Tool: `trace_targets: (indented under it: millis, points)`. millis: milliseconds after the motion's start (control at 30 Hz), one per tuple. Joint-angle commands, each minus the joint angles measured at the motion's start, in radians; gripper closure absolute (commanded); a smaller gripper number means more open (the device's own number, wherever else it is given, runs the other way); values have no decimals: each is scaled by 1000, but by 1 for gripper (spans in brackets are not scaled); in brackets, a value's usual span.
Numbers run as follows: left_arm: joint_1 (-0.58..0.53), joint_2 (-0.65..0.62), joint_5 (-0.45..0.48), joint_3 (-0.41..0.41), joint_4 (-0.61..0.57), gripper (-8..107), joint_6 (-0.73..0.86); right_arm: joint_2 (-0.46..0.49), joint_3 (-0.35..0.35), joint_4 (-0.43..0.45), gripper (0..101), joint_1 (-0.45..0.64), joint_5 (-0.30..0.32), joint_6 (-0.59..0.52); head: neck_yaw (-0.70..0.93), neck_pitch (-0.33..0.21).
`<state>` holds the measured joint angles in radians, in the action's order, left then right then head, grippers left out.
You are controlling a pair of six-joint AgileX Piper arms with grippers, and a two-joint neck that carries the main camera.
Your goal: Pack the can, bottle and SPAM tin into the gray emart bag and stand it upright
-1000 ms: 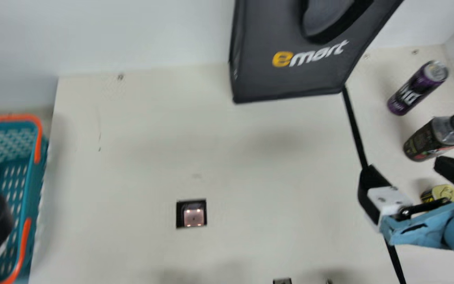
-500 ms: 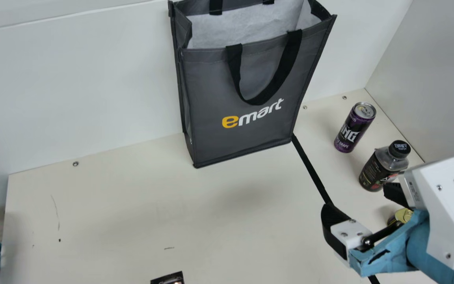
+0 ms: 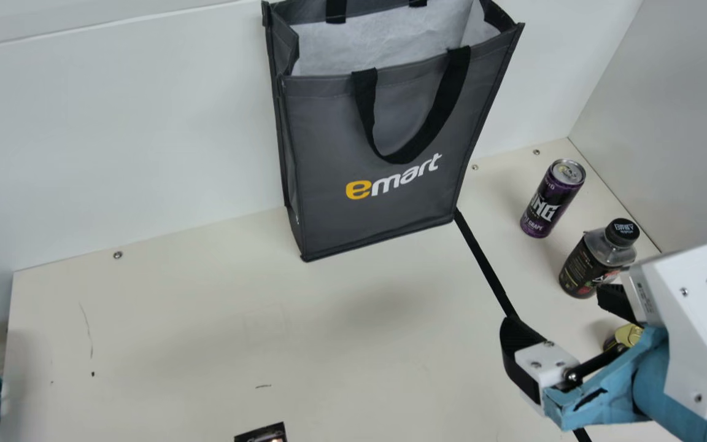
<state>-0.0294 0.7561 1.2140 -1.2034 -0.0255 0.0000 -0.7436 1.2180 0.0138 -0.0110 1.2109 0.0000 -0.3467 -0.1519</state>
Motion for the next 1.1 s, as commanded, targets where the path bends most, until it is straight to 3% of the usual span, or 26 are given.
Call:
trace_targets:
  millis: [0, 1067]
  points:
    - [0, 0, 0, 0, 0, 9, 0, 0, 0, 0, 6, 0, 0, 0, -2, -23]
    - [0, 0, 0, 0, 0, 9, 0, -26, 30, 1, 6, 0, -4, -4, -2, -23]
